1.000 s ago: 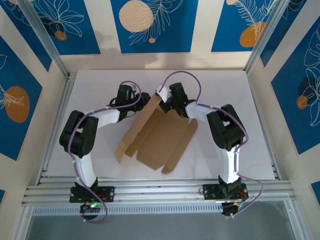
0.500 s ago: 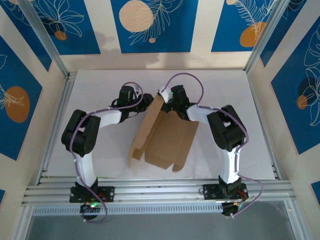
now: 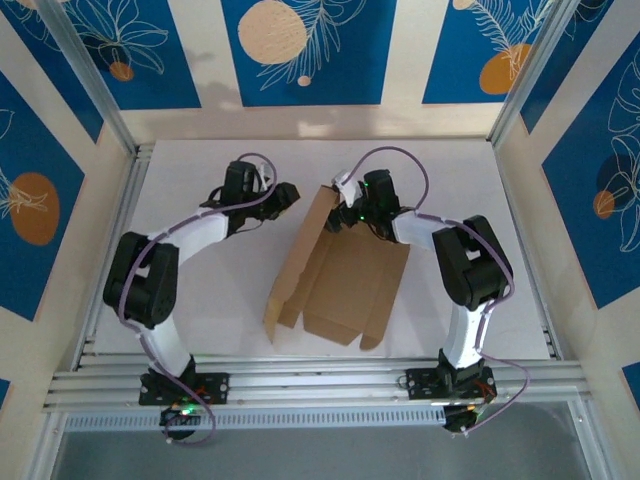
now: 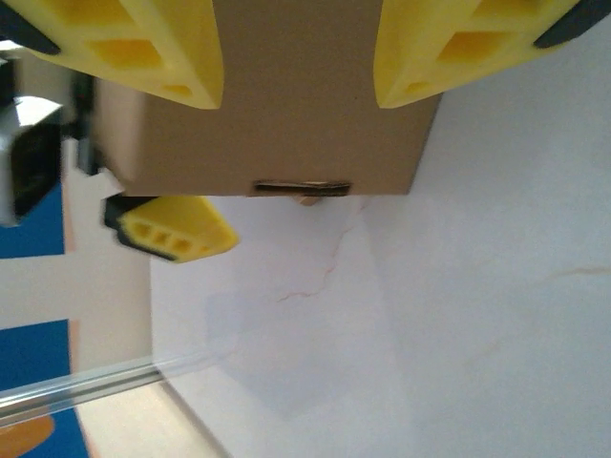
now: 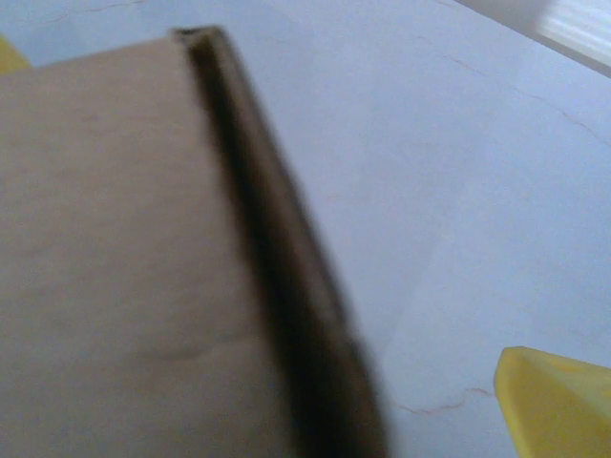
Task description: Fold the paper box
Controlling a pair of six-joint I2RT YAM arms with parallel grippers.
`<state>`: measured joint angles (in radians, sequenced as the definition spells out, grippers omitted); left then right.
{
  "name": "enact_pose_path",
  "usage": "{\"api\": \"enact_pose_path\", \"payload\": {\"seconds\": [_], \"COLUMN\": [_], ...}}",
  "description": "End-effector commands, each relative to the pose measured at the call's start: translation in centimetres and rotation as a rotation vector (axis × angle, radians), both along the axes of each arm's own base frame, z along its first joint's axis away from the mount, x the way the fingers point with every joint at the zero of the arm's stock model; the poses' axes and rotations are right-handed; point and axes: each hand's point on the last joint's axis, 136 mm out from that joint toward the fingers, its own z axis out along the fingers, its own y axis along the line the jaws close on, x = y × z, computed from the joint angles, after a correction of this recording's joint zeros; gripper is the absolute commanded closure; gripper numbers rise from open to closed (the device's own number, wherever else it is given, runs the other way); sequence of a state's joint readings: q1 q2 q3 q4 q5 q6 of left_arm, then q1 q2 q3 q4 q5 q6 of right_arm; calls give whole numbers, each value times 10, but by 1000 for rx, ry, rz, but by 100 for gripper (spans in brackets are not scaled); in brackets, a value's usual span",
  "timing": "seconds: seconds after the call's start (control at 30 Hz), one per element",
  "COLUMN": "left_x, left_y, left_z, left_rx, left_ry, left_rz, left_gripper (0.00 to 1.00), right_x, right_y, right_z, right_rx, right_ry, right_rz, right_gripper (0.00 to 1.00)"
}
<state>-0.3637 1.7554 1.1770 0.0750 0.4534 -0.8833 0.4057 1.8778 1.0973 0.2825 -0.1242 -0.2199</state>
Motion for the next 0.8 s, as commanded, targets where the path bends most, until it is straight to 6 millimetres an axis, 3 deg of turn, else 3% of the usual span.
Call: {"api": "enact_pose_path", "payload": {"seconds": [0.0,0.13,0.23,0.33,0.47,0.5,0.6,0.7,0.77], "left_x": [-8,-18,-25,-35,-54,-61,-82,-108,-126], "left_y": [13,29,36,36,29,27,21,23,29], "left_z": [38,72,91,102,106,106,102,95,91], "left_rx": [111,209,228,230,274,292,342,385,407], "left_ry": [-94,-174,-209,-228,-244,-245,-255,-239,-229], "left_rz": [-33,-26,-17,-28,-67,-78,-118,-149,-154], "left_gripper": [52,49,49,49,49,49,49,48,48], "right_x": [-11,-29,-42,-45,-43,-46,-52,-73,-83], "right_y": [2,-17,-43,-66,-110,-115,-125,-95,-79], "right_z": [22,35,56,85,136,148,163,182,184], "right_rx": [4,25,58,90,-111,-86,241,520,475], "right_ry": [-37,14,5,-24,-111,-113,39,231,263], "right_rz": [21,-13,-89,-239,-631,-662,-717,-383,-325], "right_gripper": [1,1,1,1,1,1,1,1,2]}}
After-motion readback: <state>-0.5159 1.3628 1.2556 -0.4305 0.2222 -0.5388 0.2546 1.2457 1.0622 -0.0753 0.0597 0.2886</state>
